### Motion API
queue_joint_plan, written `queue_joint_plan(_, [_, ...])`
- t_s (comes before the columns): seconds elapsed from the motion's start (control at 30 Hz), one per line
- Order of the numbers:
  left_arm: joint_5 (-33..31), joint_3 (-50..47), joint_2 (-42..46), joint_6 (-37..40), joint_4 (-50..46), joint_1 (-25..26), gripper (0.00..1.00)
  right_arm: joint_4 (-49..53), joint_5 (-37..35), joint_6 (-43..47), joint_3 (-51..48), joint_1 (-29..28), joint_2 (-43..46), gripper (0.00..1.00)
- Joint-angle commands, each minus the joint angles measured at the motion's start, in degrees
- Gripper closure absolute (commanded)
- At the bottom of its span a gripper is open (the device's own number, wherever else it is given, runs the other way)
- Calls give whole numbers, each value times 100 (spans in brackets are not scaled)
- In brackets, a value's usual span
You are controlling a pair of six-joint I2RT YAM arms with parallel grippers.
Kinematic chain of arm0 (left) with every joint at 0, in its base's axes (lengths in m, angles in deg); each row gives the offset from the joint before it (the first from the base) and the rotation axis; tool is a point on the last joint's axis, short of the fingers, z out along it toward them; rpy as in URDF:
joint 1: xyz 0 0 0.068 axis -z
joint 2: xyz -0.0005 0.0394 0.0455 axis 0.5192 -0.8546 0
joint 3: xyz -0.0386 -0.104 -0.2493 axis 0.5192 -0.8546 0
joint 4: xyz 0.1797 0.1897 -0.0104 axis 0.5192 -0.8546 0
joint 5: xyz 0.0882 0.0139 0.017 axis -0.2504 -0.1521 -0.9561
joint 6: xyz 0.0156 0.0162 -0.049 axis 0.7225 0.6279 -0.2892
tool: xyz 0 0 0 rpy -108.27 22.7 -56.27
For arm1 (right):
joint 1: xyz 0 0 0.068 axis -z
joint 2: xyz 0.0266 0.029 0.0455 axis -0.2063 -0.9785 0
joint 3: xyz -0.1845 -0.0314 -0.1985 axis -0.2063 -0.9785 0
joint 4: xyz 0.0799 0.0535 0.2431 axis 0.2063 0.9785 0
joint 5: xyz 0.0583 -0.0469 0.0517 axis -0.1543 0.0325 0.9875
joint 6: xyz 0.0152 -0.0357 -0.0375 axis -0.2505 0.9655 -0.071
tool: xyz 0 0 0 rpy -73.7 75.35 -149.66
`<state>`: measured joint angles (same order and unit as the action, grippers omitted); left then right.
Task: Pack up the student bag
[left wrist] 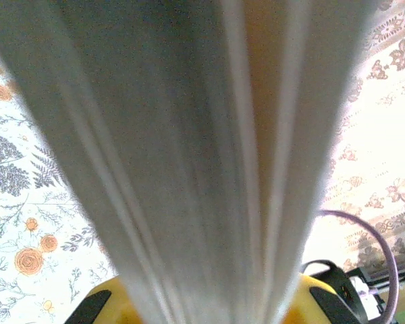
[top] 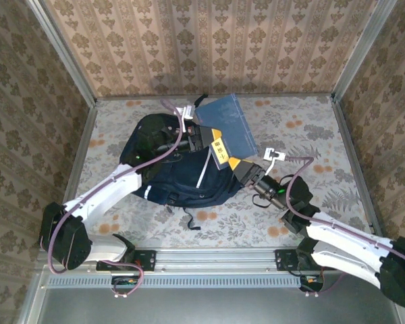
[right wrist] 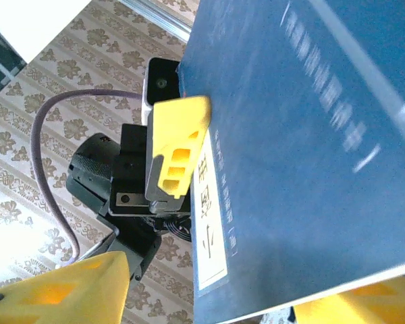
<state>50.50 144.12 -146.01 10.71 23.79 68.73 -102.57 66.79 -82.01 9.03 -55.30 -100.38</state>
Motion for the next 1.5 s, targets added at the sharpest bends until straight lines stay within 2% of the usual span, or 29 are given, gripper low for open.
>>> queue_joint_plan(0.0, [-284,-15,67,-160,473,94,100,-759,-735,382,213,-218,-324,41])
queue_joint_plan(0.37, [-594,-200,62,-308,631,189,100,-1223,-1689,414,256,-320,-729,55])
queue_joint_plan(0.9, [-612,-336,44,-443,581,200,100,-1544,-1979,304,378,-198,-1231,60])
queue_joint_plan(1.17, [-632,-389,115,-403,519,190,100,-1595,-1995,237,394,-138,-1333,88])
queue_joint_plan(1.23, [-626,-390,124,-406,515,191,100,-1573,-2034,209,362,-112,-1310,100])
queue_joint_plan(1.33, [-587,-341,110,-352,383,180,100,-1444,-2049,163,337,-84,-1230,100])
queue_joint_plan(1.4, [-588,-309,119,-252,136,158,73,-1277,-2136,170,272,-65,-1082,100])
queue_joint_plan(1.47, [-580,-303,175,-114,-90,83,54,-1015,-2186,219,193,-29,-870,100])
